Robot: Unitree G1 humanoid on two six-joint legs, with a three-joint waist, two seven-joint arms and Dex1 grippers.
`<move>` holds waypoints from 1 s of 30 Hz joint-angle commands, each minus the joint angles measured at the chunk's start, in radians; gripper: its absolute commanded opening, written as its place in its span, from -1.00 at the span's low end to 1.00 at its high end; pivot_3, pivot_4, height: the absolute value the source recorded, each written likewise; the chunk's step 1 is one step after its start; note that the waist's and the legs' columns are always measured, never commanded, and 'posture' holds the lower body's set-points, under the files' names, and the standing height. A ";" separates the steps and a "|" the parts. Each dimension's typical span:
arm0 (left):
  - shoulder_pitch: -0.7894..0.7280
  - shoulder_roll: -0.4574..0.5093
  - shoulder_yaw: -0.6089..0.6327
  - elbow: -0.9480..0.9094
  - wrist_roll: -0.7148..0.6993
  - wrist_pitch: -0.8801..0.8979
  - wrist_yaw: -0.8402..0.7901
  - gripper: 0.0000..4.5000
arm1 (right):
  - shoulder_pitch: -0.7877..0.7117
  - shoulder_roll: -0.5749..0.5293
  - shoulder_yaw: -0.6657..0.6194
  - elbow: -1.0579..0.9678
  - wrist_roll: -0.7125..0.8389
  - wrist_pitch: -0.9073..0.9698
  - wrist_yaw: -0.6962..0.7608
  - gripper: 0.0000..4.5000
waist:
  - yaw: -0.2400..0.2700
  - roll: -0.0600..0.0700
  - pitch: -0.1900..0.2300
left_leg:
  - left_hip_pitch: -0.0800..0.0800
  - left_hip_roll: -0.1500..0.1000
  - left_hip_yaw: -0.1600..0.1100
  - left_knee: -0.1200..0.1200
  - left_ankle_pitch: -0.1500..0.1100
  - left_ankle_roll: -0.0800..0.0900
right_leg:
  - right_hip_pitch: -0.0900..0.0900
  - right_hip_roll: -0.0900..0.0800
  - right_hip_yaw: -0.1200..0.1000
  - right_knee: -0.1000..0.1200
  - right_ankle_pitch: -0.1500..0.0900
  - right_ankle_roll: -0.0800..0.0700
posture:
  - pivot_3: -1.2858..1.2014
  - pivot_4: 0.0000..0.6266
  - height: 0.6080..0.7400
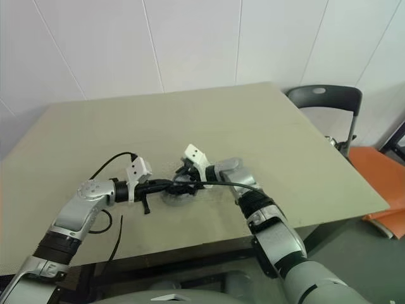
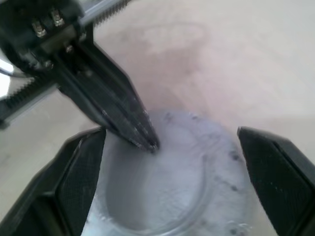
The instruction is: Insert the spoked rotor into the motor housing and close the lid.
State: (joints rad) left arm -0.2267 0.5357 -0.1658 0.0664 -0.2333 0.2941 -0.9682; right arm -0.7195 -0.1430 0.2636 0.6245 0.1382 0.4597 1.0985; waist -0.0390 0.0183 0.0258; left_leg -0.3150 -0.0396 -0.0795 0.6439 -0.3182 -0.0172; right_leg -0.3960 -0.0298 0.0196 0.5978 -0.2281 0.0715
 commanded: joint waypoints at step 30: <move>0.057 0.057 -0.067 0.104 0.050 0.067 -0.046 -1.00 | -0.062 -0.120 -0.182 -0.249 0.341 0.997 -0.205 0.98 | 0.018 0.003 0.000 | -0.006 -0.001 0.000 -0.009 0.000 0.001 | -0.009 0.002 0.002 0.001 0.000 0.000 | 0.03 -1.00 1.00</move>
State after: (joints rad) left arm -0.2355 0.5655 -0.1649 0.0654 -0.2534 0.2941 -1.0122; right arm -0.7606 -0.2816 0.1107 0.3976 0.4483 1.4184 0.9172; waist -0.0210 0.0208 0.0258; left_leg -0.3209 -0.0401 -0.0794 0.6346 -0.3179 -0.0161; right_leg -0.4054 -0.0274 0.0216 0.5986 -0.2285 0.0717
